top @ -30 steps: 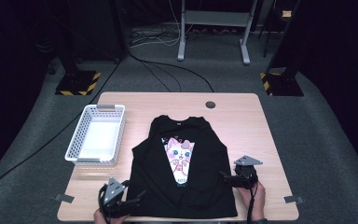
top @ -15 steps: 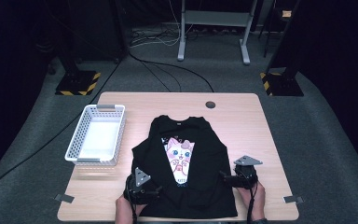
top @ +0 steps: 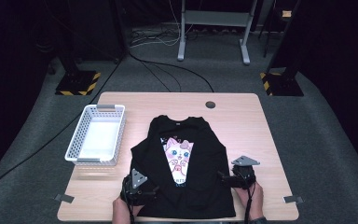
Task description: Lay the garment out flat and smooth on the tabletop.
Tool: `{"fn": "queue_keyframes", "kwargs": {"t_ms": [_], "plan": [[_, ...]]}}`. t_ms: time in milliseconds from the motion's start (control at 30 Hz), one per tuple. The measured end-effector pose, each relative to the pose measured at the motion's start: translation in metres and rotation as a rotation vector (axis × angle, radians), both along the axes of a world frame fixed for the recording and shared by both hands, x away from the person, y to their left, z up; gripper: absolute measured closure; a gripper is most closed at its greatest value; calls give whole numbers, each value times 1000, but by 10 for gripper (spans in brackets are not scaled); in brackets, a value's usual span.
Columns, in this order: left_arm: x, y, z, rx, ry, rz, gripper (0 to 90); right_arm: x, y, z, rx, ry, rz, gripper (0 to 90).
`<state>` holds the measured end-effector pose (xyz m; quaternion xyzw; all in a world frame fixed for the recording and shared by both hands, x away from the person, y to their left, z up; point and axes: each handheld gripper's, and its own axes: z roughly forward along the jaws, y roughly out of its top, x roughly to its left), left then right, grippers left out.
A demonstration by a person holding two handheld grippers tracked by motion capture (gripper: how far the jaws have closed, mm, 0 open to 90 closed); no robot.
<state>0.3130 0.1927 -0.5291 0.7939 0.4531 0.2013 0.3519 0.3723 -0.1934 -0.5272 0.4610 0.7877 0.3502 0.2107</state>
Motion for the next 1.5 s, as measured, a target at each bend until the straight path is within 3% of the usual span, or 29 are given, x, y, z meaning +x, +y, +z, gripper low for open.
{"fn": "queue_keyframes", "kwargs": {"t_ms": [233, 467, 633, 733, 867, 1033, 1133, 1233, 1300, 1367, 1500], "plan": [[1, 17, 0, -3, -1, 29, 158, 3, 14, 0, 2, 9, 21, 144], [0, 31, 0, -2, 0, 60, 158, 6, 35, 1, -24, -13, 23, 143], [0, 36, 0, -2, 0, 54, 158, 7, 43, 6, -20, 37, 32, 138], [0, 36, 0, -2, 0, 54, 158, -7, 57, 19, -12, 23, 83, 142], [0, 36, 0, -2, 0, 55, 158, -32, 87, 32, -12, 13, 206, 148], [0, 36, 0, -2, 0, 56, 158, -60, 131, 34, -71, 28, 362, 165], [0, 36, 0, -2, 0, 56, 158, -68, 151, 29, -115, 47, 424, 221], [0, 36, 0, -2, 0, 56, 159, -70, 159, 23, -145, 70, 444, 291], [0, 36, 0, -2, 0, 56, 159, -69, 159, 20, -149, 85, 440, 376], [0, 36, 0, -2, 1, 56, 158, -67, 156, 20, -121, 99, 437, 473], [0, 36, 0, -3, 1, 56, 159, -66, 151, 20, -132, 88, 410, 658]]}}
